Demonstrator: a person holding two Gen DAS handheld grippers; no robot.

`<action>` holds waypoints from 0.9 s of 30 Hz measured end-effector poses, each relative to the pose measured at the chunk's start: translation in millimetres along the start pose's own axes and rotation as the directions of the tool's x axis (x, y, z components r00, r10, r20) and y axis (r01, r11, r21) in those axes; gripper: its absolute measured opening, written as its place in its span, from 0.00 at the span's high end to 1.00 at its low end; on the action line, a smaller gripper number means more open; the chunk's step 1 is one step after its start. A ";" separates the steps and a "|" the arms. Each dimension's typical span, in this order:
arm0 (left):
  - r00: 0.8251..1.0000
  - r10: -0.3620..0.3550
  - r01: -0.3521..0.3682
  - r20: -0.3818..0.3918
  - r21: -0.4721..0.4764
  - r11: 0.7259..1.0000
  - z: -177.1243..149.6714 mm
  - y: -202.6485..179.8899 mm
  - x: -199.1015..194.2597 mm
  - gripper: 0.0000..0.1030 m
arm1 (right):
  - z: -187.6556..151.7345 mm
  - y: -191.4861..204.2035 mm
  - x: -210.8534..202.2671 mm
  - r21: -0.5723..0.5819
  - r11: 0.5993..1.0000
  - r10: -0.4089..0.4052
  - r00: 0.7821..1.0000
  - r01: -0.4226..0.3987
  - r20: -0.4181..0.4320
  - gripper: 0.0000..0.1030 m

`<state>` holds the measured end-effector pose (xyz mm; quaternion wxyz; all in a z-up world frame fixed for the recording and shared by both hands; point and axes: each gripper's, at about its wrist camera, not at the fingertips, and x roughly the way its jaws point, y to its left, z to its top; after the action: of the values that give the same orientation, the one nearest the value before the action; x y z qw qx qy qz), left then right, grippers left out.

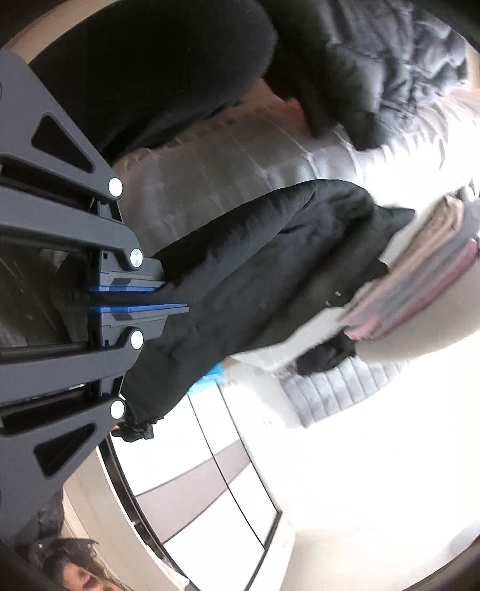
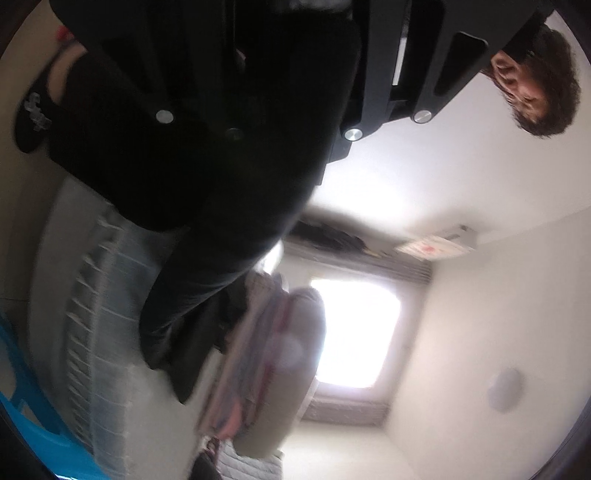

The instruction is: Fold large clothes

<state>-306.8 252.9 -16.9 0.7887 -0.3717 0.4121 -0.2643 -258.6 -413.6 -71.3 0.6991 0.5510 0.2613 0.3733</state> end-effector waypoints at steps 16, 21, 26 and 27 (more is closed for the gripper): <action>0.987 -0.125 0.109 0.104 0.143 0.984 -11.8 -60.2 -63.2 0.97 | -18.3 50.1 -43.1 -0.108 0.976 0.195 0.979 -0.188 0.066 0.82; 0.984 -0.133 0.129 0.122 0.042 0.991 -4.2 -20.9 -61.8 0.97 | -16.4 27.2 -46.8 -0.062 0.976 0.215 0.971 -0.210 0.100 0.83; 0.983 -0.137 0.140 0.122 -0.012 0.990 -2.9 -0.4 -52.7 0.97 | -12.7 22.5 -45.5 -0.043 0.973 0.231 0.967 -0.227 0.109 0.83; 0.981 -0.145 0.148 0.126 -0.013 0.989 -0.1 0.0 -52.1 0.97 | -9.7 23.5 -46.2 -0.047 0.972 0.234 0.966 -0.230 0.111 0.83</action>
<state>-334.0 290.5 6.7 0.7873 -0.4255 0.3363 -0.2931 -298.7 -442.7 -53.2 0.6737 0.5868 0.1477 0.4242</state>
